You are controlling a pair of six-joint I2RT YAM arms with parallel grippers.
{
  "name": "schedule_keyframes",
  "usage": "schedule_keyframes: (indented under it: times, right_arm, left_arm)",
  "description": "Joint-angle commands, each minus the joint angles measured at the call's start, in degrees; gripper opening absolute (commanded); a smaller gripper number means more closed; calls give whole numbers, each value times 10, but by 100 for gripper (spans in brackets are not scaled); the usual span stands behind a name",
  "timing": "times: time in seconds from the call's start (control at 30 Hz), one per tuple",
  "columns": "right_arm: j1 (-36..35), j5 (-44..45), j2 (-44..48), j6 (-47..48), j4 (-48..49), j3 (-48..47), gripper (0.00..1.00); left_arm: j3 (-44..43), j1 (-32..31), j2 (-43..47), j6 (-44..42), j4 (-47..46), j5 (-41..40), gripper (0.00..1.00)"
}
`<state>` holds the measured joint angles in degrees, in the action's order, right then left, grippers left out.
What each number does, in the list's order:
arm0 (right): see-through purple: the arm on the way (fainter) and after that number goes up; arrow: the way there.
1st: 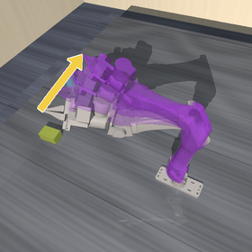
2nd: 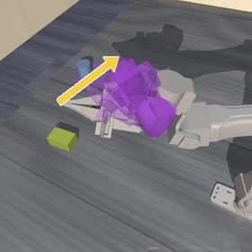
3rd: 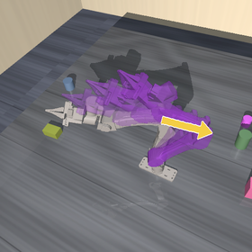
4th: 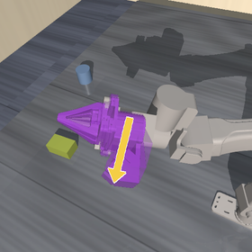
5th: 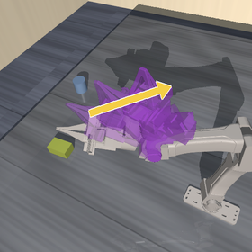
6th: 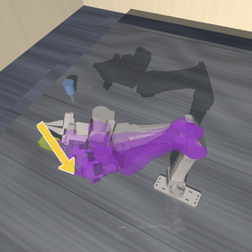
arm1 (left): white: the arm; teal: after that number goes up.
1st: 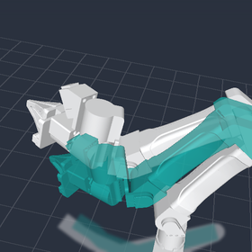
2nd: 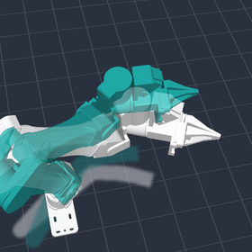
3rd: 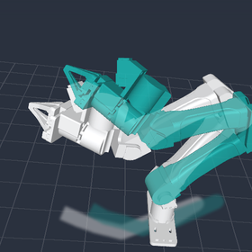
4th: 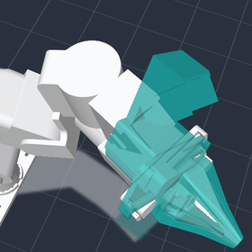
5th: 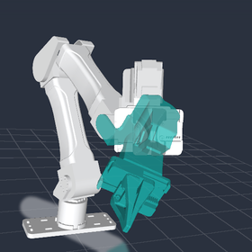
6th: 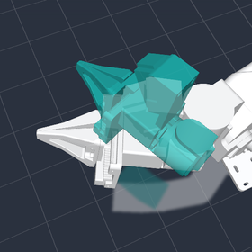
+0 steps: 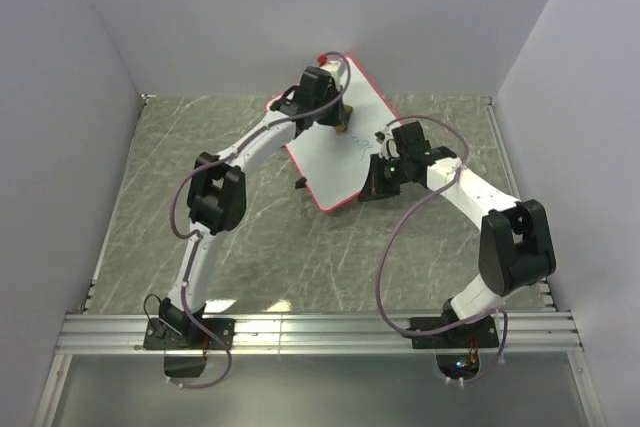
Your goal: Erase the whiteboard
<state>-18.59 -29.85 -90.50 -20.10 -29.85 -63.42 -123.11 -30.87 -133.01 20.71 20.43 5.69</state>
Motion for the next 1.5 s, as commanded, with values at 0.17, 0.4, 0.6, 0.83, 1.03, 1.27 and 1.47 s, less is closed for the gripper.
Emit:
schedule_keyframes:
  times: [0.17, 0.4, 0.6, 0.83, 1.03, 1.27, 1.47]
  right_arm:
    - [-21, 3, -18, -10, -14, -80, 0]
    - [-27, 17, -10, -8, -28, -101, 0]
    - [-28, 25, 1, -8, -44, -125, 0]
    - [-29, 38, -3, -10, -89, -246, 7]
    - [-28, 84, -39, 1, -145, -385, 78]
    - [12, 173, -130, 4, -195, -521, 82]
    - [92, 147, -219, -35, -203, -606, 82]
  left_arm:
    - [68, -22, 36, 28, -22, 77, 0]
    - [138, 34, 54, 81, -62, 97, 0]
    - [255, 63, 105, 76, -93, 74, 0]
    - [337, 67, 136, 73, -111, 68, 0]
    - [357, 67, 140, 77, -114, 70, 0]
    - [354, 67, 146, 70, -101, 68, 0]
    - [359, 67, 160, 71, -92, 71, 0]
